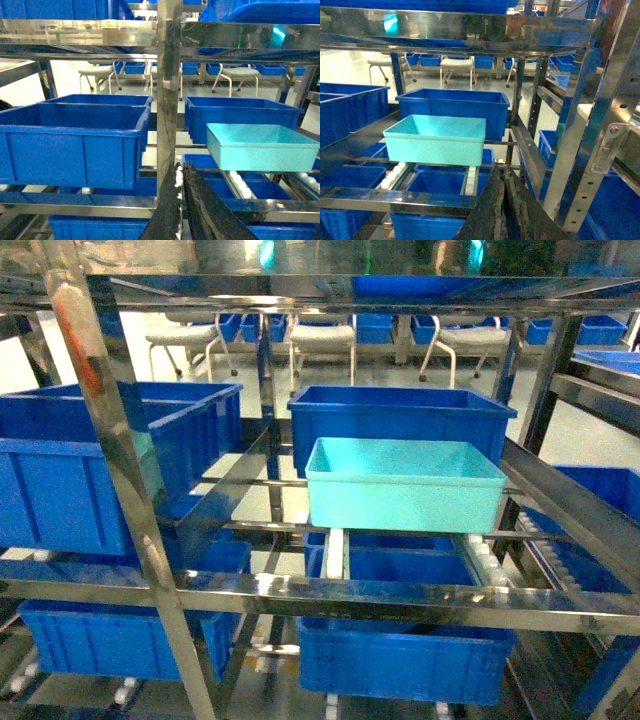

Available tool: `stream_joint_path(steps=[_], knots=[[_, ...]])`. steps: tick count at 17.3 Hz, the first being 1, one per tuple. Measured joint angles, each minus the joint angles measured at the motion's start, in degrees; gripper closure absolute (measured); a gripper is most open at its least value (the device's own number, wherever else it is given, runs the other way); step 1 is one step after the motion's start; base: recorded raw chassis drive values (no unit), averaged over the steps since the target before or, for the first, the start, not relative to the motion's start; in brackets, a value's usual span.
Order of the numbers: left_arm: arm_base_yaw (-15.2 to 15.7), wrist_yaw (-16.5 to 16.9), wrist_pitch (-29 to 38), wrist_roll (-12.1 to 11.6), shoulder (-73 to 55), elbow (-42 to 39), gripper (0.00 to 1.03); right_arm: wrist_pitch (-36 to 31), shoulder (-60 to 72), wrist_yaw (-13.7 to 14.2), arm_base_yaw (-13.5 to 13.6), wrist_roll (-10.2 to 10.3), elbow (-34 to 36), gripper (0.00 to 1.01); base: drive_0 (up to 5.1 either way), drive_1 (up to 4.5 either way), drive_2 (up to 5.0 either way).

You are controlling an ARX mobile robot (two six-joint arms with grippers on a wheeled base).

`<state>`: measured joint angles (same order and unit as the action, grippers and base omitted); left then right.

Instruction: Organize blue bins on left shelf correctly

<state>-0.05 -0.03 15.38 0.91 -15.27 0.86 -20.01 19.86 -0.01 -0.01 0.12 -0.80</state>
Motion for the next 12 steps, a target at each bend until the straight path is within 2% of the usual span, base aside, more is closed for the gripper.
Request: stream_joint_path(steps=[6, 7, 8, 9, 10, 12], knots=[[0.0, 0.0, -5.1, 0.0, 5.1, 0.0, 1.01, 6.8, -6.8, 0.0, 0.0, 0.0, 0.0, 0.99, 0.0, 0.00, 0.0], [0.0, 0.0, -9.0, 0.0, 8.0, 0.1, 1.01, 8.0, -8.0, 0.0, 0.0, 0.0, 0.0, 0.99, 0.0, 0.00, 0.0], [0.0, 0.0, -16.0, 0.0, 14.1, 0.0, 1.01, 9.1, -9.1, 0.0, 0.0, 0.0, 0.0, 0.99, 0.0, 0.00, 0.0], [0.0, -0.2, -15.3, 0.0, 14.7, 0.2, 1.01, 10.2, -10.1, 0.0, 0.0, 0.0, 0.0, 0.99, 0.0, 0.00, 0.0], [0.0, 0.0, -15.9, 0.0, 14.7, 0.0, 1.01, 17.3, -14.9, 0.0, 0.0, 0.0, 0.0, 0.99, 0.0, 0.00, 0.0], [0.0, -0.1, -15.7, 0.0, 14.7, 0.0, 1.01, 20.5, -19.6, 0.0, 0.0, -0.1, -0.1, 0.99, 0.0, 0.00, 0.0]])
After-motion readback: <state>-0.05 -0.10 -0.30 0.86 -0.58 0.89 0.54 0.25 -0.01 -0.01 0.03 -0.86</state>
